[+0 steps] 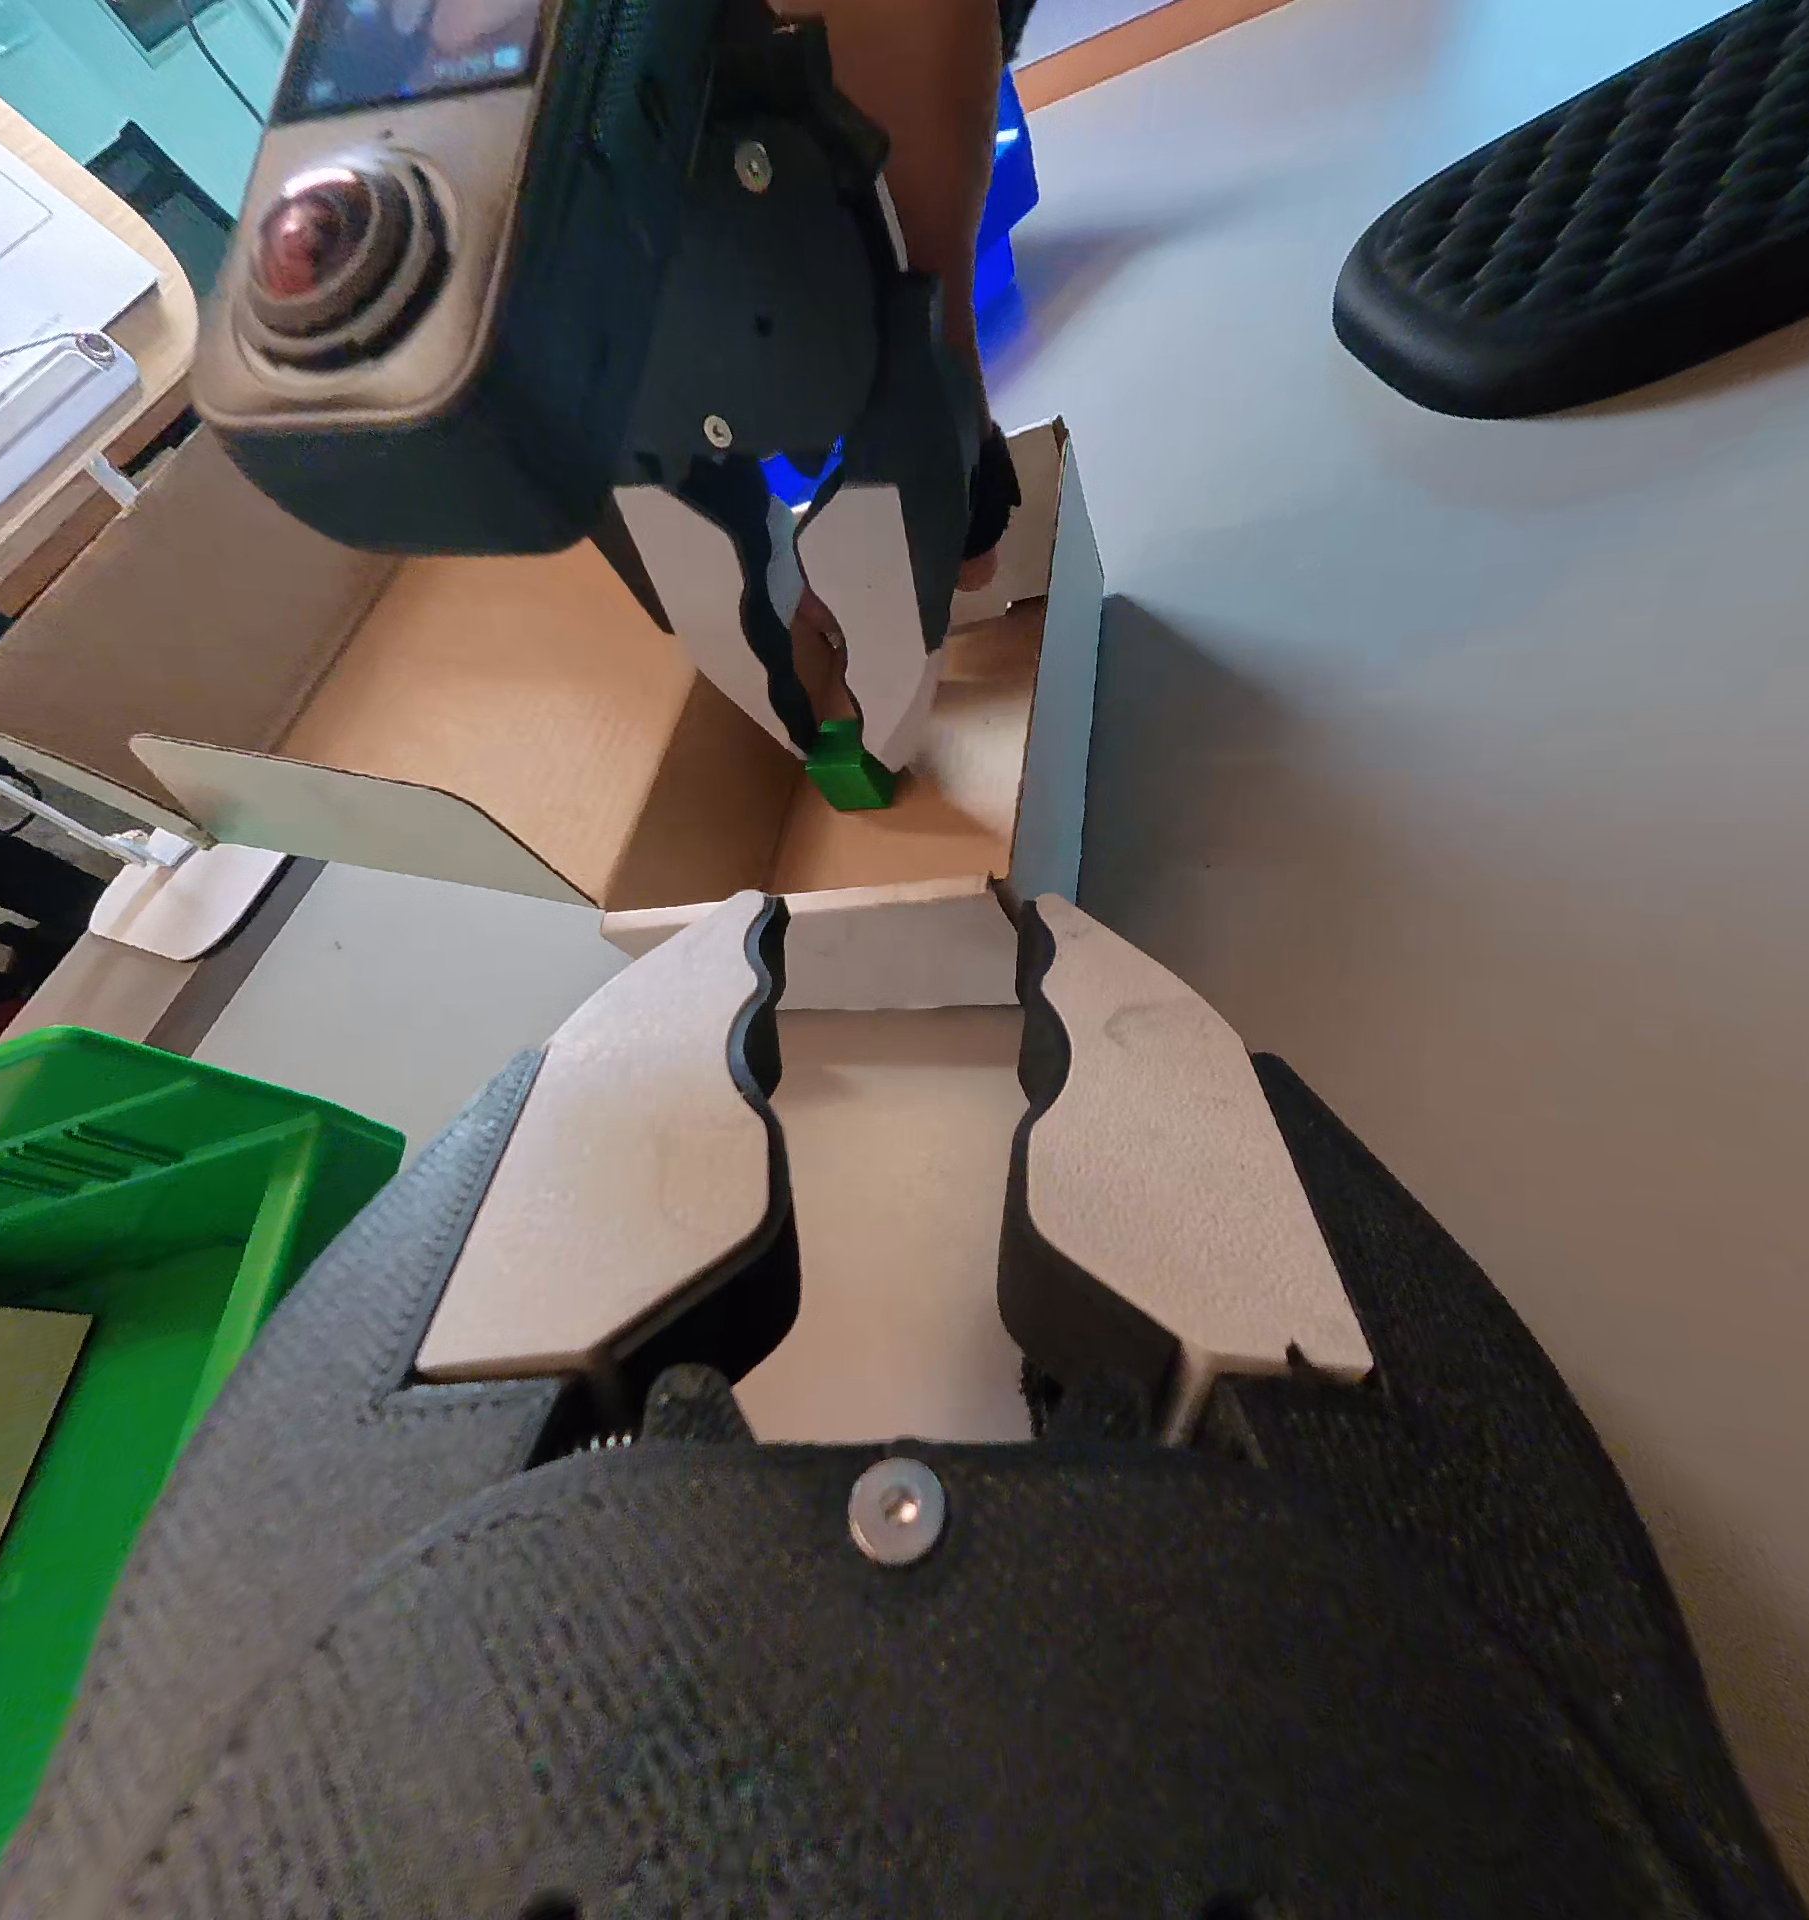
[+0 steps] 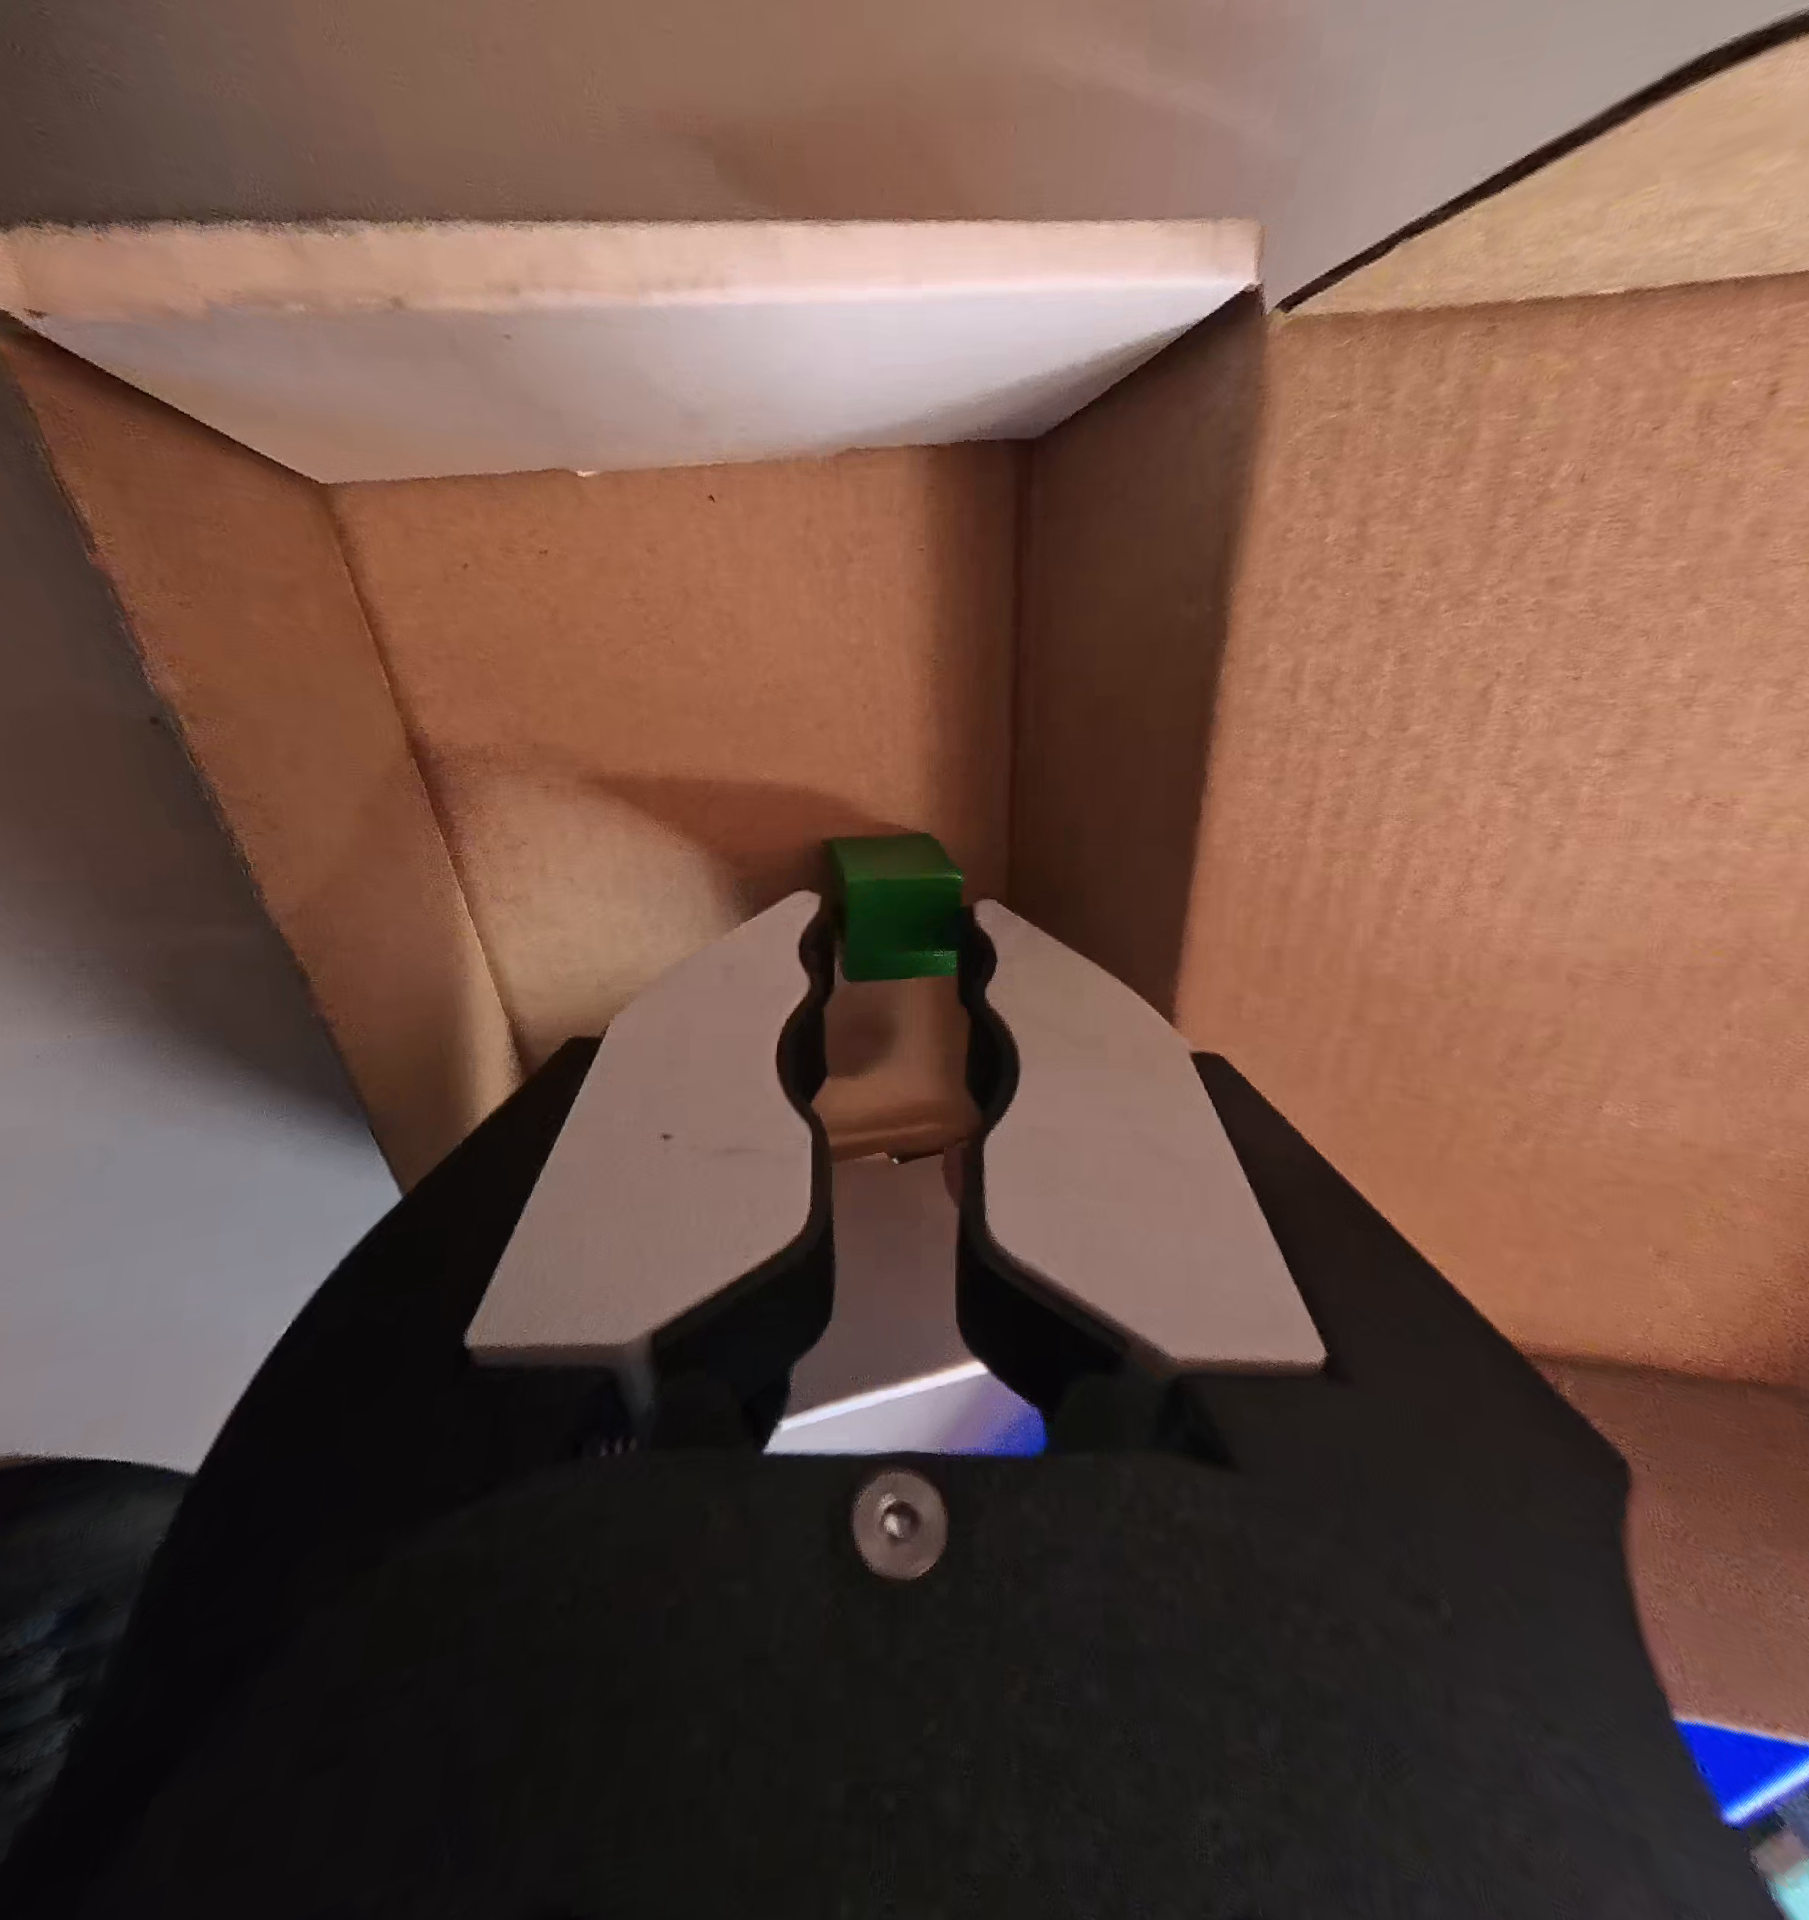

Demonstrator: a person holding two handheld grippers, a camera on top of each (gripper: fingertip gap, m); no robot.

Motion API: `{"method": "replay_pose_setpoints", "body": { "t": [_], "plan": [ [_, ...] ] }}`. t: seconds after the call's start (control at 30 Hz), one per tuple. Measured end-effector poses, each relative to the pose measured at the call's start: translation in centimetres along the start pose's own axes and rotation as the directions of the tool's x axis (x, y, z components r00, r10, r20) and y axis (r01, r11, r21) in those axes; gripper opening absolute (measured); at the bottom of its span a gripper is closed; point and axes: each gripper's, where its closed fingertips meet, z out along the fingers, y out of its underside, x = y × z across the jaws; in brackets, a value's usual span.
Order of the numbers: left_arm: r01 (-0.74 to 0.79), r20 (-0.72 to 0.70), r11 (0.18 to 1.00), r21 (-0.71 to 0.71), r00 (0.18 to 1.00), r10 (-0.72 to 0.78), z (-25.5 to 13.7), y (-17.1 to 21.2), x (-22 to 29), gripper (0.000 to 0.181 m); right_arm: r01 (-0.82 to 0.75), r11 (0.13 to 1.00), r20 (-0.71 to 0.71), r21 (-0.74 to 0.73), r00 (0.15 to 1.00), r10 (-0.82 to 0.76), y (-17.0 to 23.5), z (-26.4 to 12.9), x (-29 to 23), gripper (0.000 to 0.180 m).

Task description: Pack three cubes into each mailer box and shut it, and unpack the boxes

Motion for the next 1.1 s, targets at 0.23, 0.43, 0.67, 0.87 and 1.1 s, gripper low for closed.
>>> {"method": "replay_pose_setpoints", "body": {
  "t": [0.23, 0.43, 0.67, 0.87, 1.1],
  "plan": [
    [0.006, 0.000, 1.000, 0.002, 1.000, -0.006, 0.0, 0.0, -0.1, 0.042, -0.031, 0.996, 0.001, 0.079, 1.000, 0.031, -0.4, -3.2, 0.3, 0.022],
    [0.025, -0.005, 1.000, 0.015, 1.000, -0.025, -0.1, -0.2, -0.1, 0.043, -0.129, 0.968, 0.015, 0.214, 0.991, 0.129, 1.5, -9.5, 1.8, 0.022],
    [0.103, -0.021, 0.993, 0.053, 0.995, -0.102, -0.3, -0.8, -0.4, 0.043, -0.307, 0.922, -0.061, 0.237, 0.942, 0.329, 9.1, -14.9, 5.9, 0.022],
    [0.139, -0.016, 0.988, 0.062, 0.990, -0.138, -0.3, -0.9, -0.8, 0.043, -0.499, 0.852, -0.102, 0.158, 0.850, 0.517, 18.3, -14.8, 8.9, 0.022],
    [0.146, -0.014, 0.988, 0.059, 0.989, -0.145, -0.2, -0.7, -0.9, 0.043, -0.688, 0.717, -0.091, 0.111, 0.712, 0.697, 26.5, -10.6, 10.7, 0.022]
  ]
}}
